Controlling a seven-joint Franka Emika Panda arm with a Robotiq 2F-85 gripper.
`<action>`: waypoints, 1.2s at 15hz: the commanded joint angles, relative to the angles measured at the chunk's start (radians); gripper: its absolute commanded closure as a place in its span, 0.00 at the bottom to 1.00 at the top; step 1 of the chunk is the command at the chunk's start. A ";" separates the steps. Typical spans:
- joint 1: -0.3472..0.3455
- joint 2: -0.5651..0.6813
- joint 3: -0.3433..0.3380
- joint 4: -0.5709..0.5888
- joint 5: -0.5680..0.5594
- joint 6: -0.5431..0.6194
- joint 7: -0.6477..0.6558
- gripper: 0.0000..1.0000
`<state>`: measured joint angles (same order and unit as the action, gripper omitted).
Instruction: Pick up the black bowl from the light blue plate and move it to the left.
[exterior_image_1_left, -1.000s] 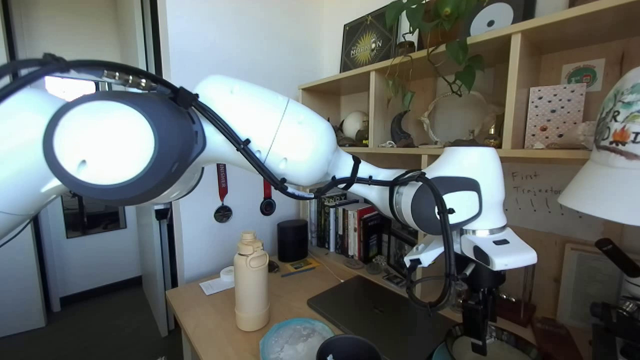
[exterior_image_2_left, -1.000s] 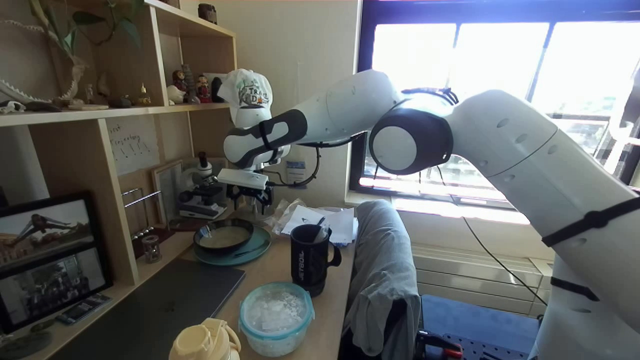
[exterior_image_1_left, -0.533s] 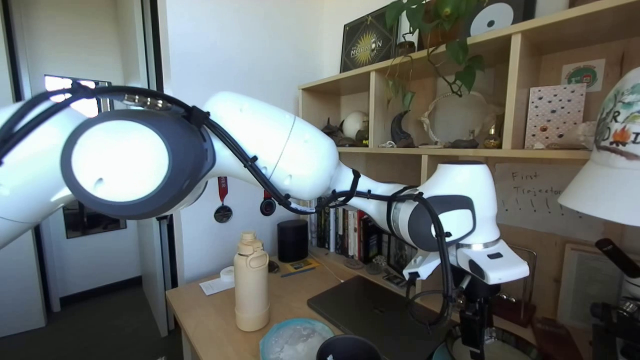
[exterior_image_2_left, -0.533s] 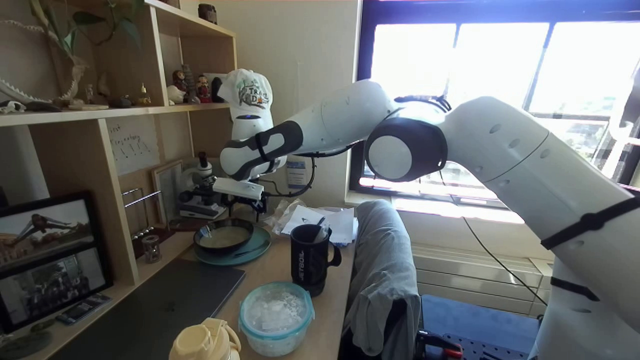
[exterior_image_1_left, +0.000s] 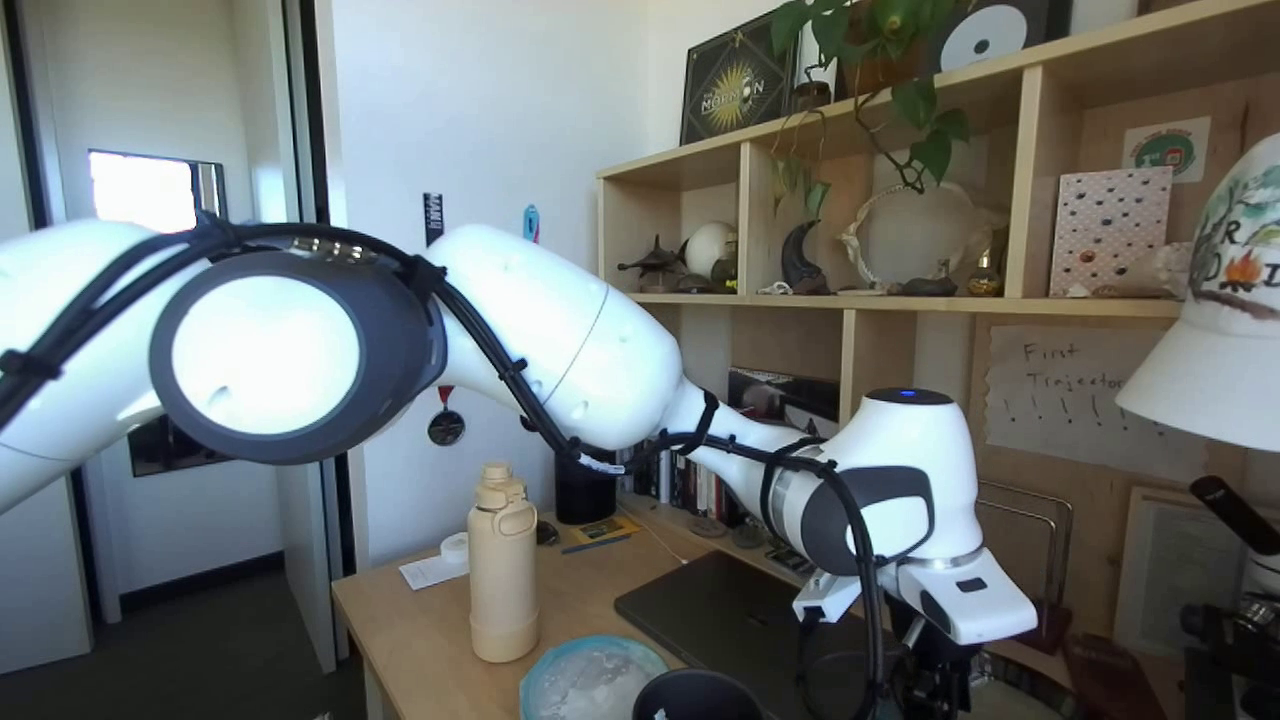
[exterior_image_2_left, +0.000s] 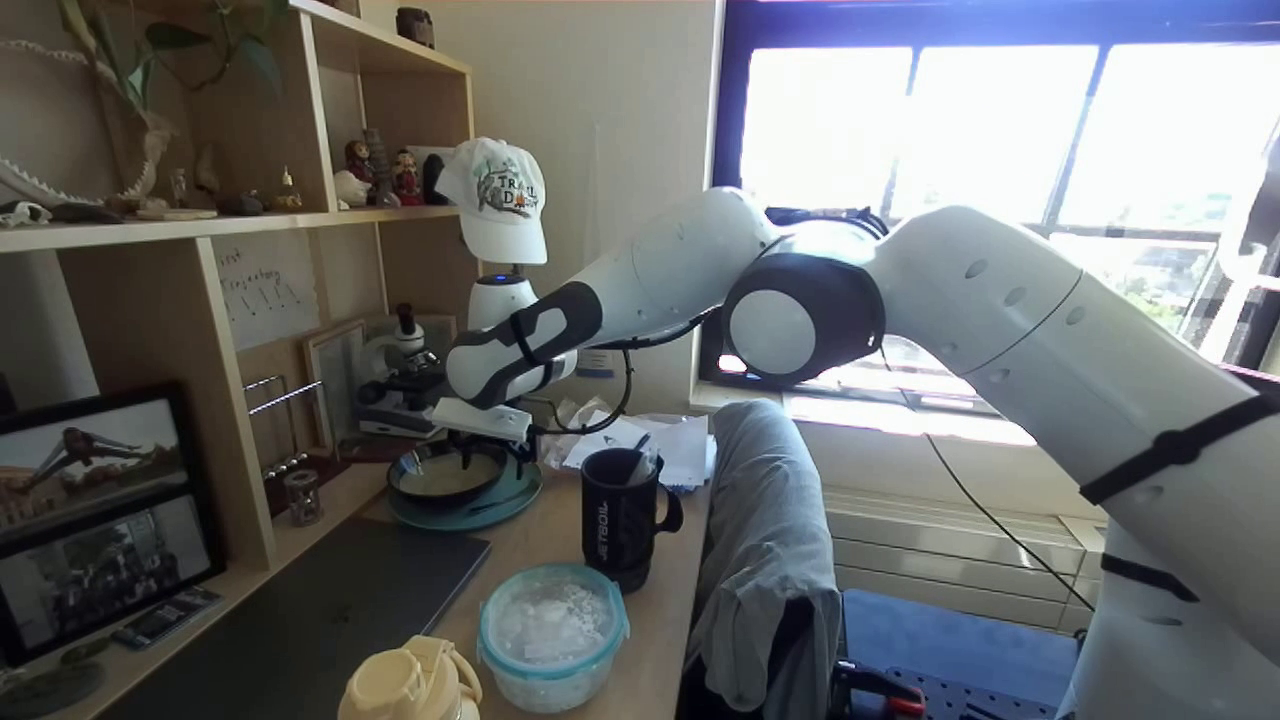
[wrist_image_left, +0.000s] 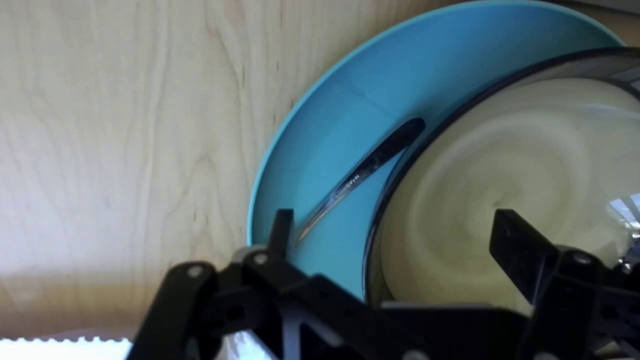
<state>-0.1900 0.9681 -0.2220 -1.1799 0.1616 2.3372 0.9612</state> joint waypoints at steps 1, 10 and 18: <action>0.006 -0.017 -0.001 -0.061 0.001 0.056 0.007 0.26; 0.016 -0.021 -0.013 -0.097 -0.001 0.097 0.024 0.95; 0.023 -0.055 -0.017 -0.127 0.005 0.153 0.053 0.98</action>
<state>-0.1859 0.9618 -0.2265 -1.2412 0.1619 2.4662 0.9874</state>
